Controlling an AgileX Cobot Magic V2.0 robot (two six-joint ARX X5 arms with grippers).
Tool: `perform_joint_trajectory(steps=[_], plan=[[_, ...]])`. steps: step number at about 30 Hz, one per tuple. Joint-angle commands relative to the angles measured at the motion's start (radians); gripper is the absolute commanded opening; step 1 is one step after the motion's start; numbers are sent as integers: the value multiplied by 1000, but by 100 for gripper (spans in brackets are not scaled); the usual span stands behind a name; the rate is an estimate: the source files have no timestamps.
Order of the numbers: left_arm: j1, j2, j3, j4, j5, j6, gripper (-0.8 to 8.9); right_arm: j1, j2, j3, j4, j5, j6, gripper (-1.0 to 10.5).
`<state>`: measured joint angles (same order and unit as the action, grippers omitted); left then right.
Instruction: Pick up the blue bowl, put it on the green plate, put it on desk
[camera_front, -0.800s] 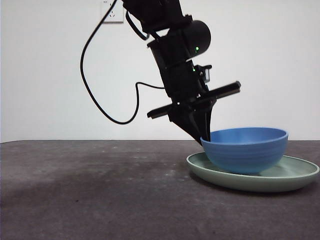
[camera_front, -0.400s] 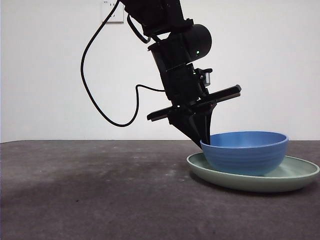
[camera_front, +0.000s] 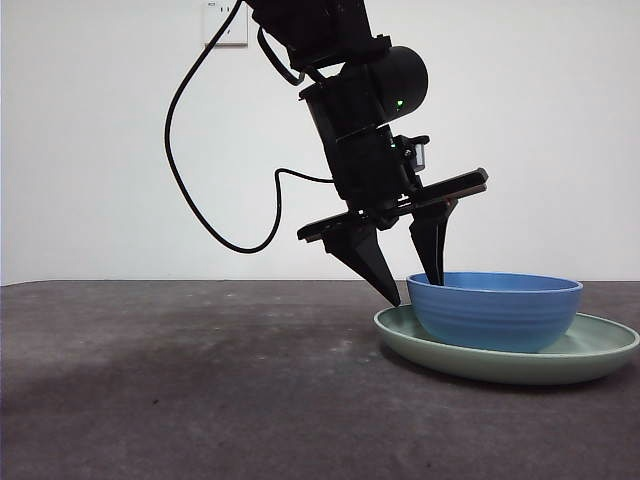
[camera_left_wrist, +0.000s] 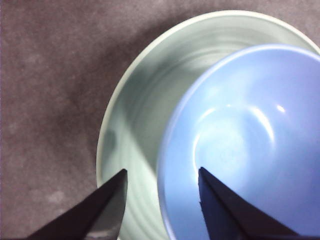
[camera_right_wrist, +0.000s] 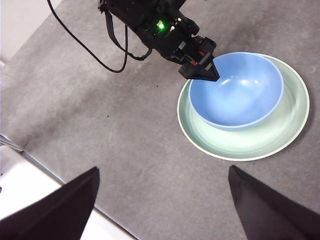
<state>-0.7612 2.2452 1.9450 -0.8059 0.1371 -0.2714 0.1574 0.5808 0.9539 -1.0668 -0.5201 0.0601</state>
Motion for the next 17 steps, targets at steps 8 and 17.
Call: perform_joint_trajectory(steps=[8, 17], plan=[[10, -143, 46, -16, 5, 62, 253, 4, 3, 19, 3, 6, 2, 414], [36, -405, 45, -18, 5, 98, 253, 4, 3, 19, 3, 10, -13, 414]])
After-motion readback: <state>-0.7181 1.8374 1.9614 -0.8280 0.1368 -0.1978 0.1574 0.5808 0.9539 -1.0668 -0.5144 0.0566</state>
